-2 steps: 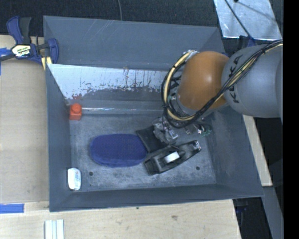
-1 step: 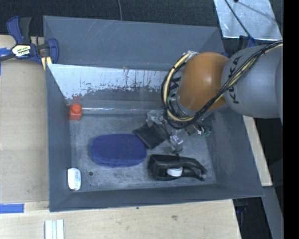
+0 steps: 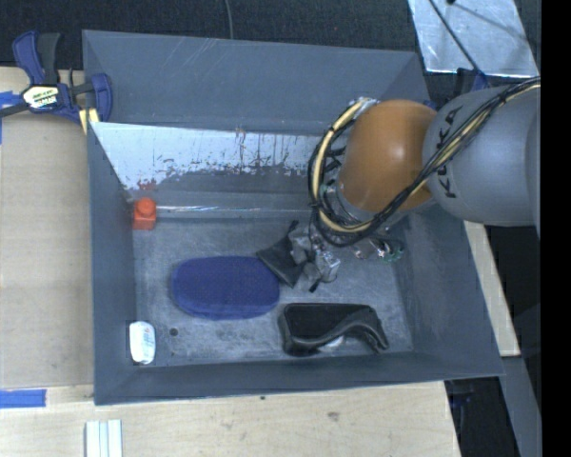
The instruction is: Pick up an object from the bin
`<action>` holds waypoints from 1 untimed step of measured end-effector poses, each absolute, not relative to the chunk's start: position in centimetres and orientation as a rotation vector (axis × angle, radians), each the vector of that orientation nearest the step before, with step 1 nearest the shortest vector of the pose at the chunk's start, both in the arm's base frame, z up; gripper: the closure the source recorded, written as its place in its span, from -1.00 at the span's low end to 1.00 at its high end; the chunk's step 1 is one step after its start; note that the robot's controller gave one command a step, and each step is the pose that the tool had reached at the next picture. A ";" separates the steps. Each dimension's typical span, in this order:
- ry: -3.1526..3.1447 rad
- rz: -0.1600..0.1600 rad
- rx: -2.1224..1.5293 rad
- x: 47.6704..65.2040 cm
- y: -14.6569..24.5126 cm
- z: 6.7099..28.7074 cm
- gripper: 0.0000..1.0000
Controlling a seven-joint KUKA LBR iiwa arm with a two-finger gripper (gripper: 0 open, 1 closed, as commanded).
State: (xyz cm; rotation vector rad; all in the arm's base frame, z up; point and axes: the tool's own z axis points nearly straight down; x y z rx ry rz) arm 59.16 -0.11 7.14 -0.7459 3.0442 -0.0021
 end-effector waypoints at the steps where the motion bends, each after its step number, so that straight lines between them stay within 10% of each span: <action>1: 3.032 -0.004 -0.770 60.7 1.4 19.9 1.00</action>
Offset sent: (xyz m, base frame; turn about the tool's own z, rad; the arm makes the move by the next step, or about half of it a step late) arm 0.0125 0.0148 0.1214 -0.0192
